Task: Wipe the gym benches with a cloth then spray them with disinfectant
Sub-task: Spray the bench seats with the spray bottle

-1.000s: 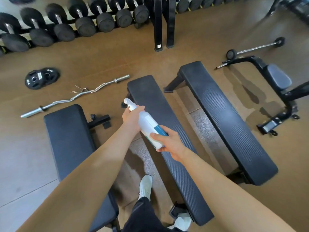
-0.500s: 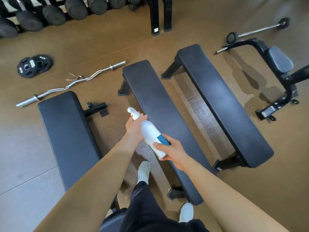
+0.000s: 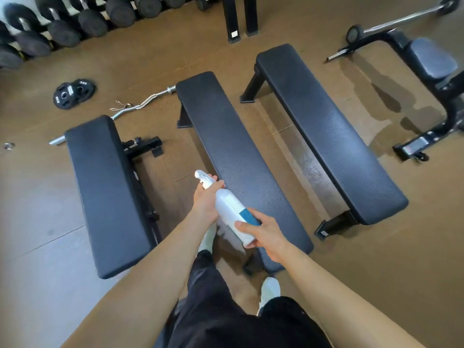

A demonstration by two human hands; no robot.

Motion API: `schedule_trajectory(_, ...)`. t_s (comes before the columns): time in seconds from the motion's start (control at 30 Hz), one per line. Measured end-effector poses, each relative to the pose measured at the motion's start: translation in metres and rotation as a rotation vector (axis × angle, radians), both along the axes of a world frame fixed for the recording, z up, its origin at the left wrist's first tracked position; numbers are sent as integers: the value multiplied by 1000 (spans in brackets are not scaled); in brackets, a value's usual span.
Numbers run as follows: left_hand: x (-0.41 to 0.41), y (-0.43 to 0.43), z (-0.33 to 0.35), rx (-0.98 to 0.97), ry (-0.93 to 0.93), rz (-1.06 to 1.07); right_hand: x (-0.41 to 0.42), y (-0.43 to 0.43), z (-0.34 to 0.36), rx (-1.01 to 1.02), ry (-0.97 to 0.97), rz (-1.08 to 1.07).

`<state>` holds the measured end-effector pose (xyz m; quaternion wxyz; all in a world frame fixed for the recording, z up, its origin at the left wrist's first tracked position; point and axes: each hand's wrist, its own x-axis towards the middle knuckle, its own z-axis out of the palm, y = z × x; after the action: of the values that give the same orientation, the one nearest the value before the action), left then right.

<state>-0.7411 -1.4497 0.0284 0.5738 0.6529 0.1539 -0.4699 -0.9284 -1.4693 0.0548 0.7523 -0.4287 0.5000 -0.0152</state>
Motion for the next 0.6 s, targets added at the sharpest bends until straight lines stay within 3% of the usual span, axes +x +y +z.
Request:
schedule_trajectory(0.17,-97,28,13,107,21,94,-95,16,2,15,23,37)
schedule_trajectory(0.27,-142,42,16,51,89,168,-137,29,7,7,22,59)
schedule_trajectory(0.43,-185,53,23,-38,40,98,-181,51,11,25,-10,-19)
schedule_trajectory(0.6,-212,68,25,78,54,124,-207,74,12,-14,-27,-27)
